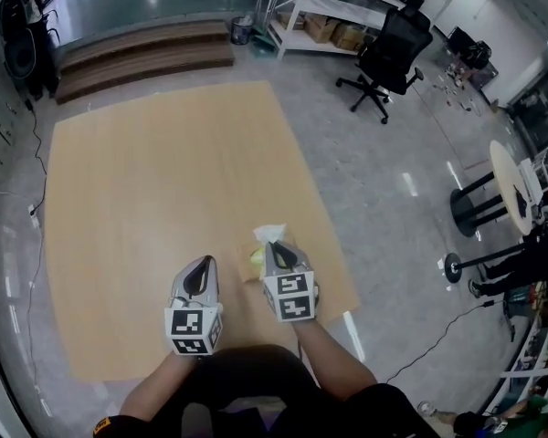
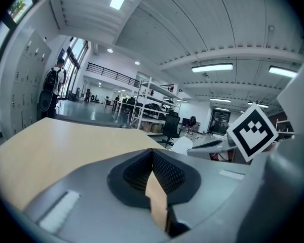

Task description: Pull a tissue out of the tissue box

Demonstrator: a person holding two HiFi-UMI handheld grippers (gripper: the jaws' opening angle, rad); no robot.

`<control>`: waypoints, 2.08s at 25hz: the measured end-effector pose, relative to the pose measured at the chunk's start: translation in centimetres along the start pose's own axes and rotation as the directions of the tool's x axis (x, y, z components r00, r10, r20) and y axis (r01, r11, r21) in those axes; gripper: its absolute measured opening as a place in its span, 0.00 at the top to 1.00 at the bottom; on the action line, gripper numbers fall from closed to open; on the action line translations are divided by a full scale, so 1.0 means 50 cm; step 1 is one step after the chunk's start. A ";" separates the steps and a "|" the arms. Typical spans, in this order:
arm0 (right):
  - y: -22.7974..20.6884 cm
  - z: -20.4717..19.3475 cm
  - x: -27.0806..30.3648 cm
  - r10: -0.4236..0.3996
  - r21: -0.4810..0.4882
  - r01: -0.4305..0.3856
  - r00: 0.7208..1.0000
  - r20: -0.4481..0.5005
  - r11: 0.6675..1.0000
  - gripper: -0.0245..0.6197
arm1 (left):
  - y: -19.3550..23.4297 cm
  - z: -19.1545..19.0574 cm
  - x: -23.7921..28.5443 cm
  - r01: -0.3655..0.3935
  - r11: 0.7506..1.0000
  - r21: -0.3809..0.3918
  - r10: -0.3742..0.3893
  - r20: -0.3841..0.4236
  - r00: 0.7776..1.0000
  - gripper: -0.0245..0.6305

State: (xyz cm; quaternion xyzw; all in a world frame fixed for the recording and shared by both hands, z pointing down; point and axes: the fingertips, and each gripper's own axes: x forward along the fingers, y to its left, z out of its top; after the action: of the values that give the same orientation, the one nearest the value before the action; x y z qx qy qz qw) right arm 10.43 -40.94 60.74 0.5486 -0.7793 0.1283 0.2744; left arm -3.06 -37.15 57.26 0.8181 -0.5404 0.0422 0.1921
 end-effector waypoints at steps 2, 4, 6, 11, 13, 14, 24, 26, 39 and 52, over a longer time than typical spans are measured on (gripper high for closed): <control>0.016 0.020 -0.030 0.005 0.005 -0.005 0.999 0.034 1.000 0.96 | -0.003 -0.002 -0.008 0.011 1.000 -0.011 -0.011 -0.002 1.000 0.93; 0.034 0.030 -0.057 0.011 0.015 -0.012 0.998 0.060 1.000 0.96 | -0.009 -0.001 -0.020 0.020 1.000 -0.010 -0.020 0.004 1.000 0.93; 0.055 0.033 -0.082 0.016 0.025 -0.018 0.997 0.080 1.000 0.96 | -0.011 -0.001 -0.036 0.025 1.000 0.010 -0.026 0.016 1.000 0.93; 0.113 0.024 -0.129 0.014 0.042 -0.019 0.993 0.118 0.999 0.96 | -0.004 -0.014 -0.089 0.031 0.998 0.050 -0.033 0.027 0.999 0.93; 0.136 0.022 -0.143 0.012 0.046 -0.018 0.991 0.130 0.999 0.96 | 0.005 -0.019 -0.112 0.029 0.998 0.055 -0.031 0.027 0.999 0.93; 0.149 0.022 -0.151 0.011 0.050 -0.018 0.991 0.132 0.999 0.96 | 0.009 -0.022 -0.123 0.028 0.998 0.055 -0.030 0.028 0.999 0.93; 0.196 -0.031 -0.208 -0.031 0.073 0.022 0.992 0.125 0.997 0.96 | 0.016 -0.080 -0.182 0.067 0.997 0.035 -0.067 0.000 0.998 0.93; 0.206 -0.030 -0.211 -0.023 0.071 0.013 0.990 0.141 0.997 0.96 | 0.021 -0.081 -0.190 0.062 0.997 0.043 -0.062 0.009 0.998 0.93; 0.218 -0.066 -0.296 0.072 0.067 -0.091 0.969 0.235 0.994 0.96 | -0.063 -0.079 -0.272 0.004 0.999 0.043 -0.006 0.037 0.999 0.93; 0.266 -0.125 -0.372 0.207 0.049 -0.229 0.936 0.284 0.972 0.96 | -0.101 -0.118 -0.391 -0.147 0.987 0.066 0.145 0.028 0.989 0.93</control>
State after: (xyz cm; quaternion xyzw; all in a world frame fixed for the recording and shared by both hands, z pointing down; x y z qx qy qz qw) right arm 4.53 -18.37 56.62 0.4820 -0.8602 0.1115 0.1240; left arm -5.77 -16.32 55.95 0.7827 -0.5994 0.0651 0.1544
